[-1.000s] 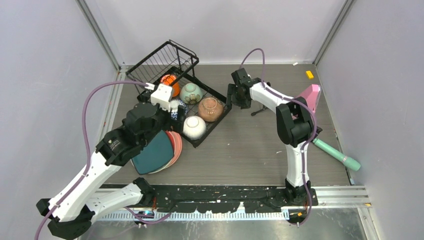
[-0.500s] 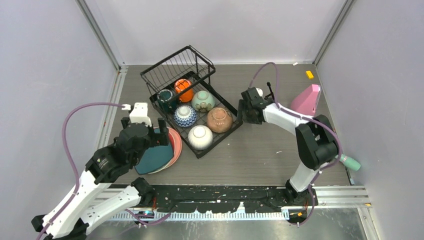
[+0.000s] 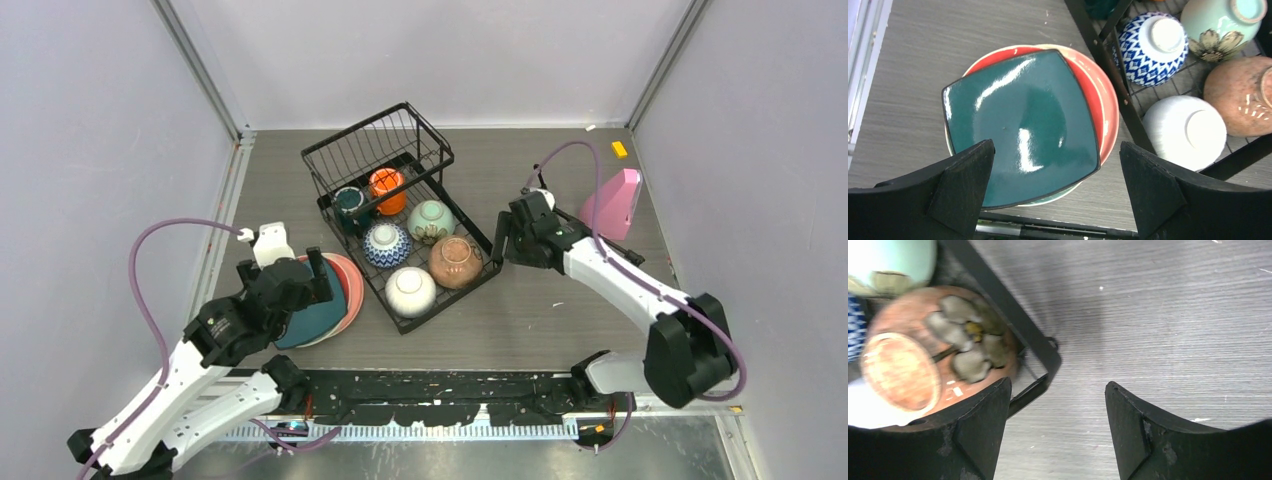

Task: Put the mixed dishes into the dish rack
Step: Move the dish rack to the center of the board, then pick up the plate from the corner of the board.

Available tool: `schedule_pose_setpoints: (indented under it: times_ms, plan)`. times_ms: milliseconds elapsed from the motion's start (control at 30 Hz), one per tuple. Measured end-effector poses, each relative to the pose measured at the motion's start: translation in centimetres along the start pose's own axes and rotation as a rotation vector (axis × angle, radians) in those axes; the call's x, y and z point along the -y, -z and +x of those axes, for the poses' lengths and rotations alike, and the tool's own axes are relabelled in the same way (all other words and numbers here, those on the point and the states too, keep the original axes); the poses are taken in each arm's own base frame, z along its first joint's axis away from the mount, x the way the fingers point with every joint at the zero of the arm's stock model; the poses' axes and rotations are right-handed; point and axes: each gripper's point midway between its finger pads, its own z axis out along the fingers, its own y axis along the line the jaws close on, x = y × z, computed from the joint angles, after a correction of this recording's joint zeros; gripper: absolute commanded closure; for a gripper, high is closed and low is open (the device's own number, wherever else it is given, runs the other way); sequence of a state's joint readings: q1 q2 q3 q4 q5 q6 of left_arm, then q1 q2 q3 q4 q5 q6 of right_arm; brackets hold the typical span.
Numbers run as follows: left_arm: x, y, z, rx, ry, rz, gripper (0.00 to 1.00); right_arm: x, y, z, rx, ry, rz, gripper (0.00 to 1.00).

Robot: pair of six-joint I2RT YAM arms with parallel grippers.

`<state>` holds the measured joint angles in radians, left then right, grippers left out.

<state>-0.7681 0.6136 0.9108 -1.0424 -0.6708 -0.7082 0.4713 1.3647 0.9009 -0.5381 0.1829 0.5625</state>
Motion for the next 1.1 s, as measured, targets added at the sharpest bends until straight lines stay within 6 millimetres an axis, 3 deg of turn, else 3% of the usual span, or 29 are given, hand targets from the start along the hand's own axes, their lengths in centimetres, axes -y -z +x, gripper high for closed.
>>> schedule_pose_setpoints:
  times_ms: [233, 433, 667, 767, 900, 1100]
  plan:
    - [-2.3, -0.8, 1.7, -0.034, 0.107, -0.105, 0.00, -4.7, 4.1, -2.8, 0.059, -0.055, -0.246, 0.31]
    - [-3.6, -1.8, 2.5, -0.099, 0.198, -0.172, 0.00, -9.3, 6.5, -2.2, 0.001, -0.027, -0.457, 0.38]
    - [-6.2, -4.5, 3.0, -0.184, 0.389, -0.247, 0.00, -18.2, 12.0, 0.8, -0.031, 0.143, -0.709, 0.49]
    - [-7.7, -5.4, 4.1, -0.226, 0.476, -0.272, 0.00, -22.5, 13.3, 2.7, -0.041, 0.223, -0.773, 0.50]
    - [-8.7, -6.6, 4.7, -0.242, 0.590, -0.269, 0.00, -26.7, 13.1, 6.5, -0.071, 0.328, -0.783, 0.48]
    - [-9.8, -7.3, 7.1, -0.244, 0.708, -0.304, 0.00, -31.0, 10.9, 11.0, -0.092, 0.463, -0.742, 0.48]
